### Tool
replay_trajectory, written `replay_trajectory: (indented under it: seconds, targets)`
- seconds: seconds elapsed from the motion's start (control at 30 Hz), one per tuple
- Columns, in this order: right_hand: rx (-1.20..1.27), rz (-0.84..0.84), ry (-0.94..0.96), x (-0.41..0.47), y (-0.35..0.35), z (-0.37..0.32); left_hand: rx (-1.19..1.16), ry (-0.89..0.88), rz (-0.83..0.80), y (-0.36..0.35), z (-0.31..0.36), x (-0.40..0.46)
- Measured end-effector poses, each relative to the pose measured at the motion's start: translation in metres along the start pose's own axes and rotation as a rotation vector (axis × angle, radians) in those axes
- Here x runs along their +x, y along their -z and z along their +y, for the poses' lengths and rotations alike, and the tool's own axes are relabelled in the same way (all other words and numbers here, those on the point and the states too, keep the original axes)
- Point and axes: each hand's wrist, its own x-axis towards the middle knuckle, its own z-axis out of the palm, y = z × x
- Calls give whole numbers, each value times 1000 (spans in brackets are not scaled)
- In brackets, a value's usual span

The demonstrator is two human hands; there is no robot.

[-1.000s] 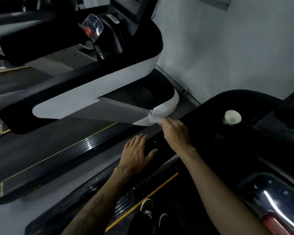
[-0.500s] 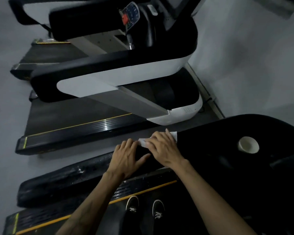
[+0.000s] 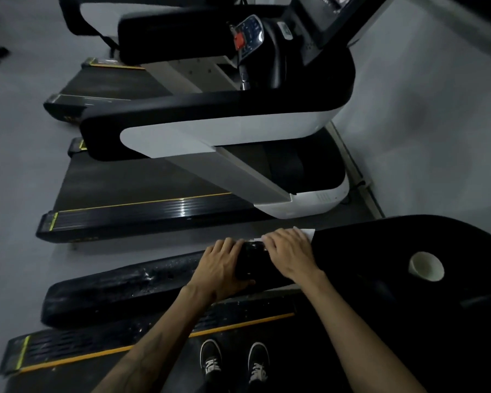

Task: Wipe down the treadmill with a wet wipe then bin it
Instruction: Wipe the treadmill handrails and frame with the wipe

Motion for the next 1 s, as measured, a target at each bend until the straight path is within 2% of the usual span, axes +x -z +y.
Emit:
replay_trajectory:
  seconds: [0.1, 0.17, 0.3, 0.37, 0.47, 0.53, 0.67, 0.73, 0.87, 1.0]
  targets:
    - [-77, 93, -49, -6, 0, -7, 20, 11, 18, -1, 1, 2]
    - [-42, 138, -15, -13, -7, -15, 14, 24, 22, -3, 2, 2]
    - [44, 46, 47, -7, -9, -15, 2, 42, 14, -5, 0, 0]
    - [21, 38, -12, -6, -4, -8, -13, 45, 19, -4, 0, 0]
    - [-33, 147, -120, -19, -5, -12, -34, 39, 18, -2, 2, -1]
    - [-38, 174, -116, -25, -8, -20, -36, 41, 33, -3, 2, -2]
    - [27, 38, 11, -13, -2, -16, -25, 40, 32, -4, 2, -2]
    - [0, -13, 4, -7, 3, -6, -29, 42, 31, -5, 1, -1]
    - [-63, 84, -93, -19, 0, -2, -37, 49, 33, -4, 0, -1]
    - [14, 79, 30, -26, -5, -19, -40, 44, 40, -4, 2, -1]
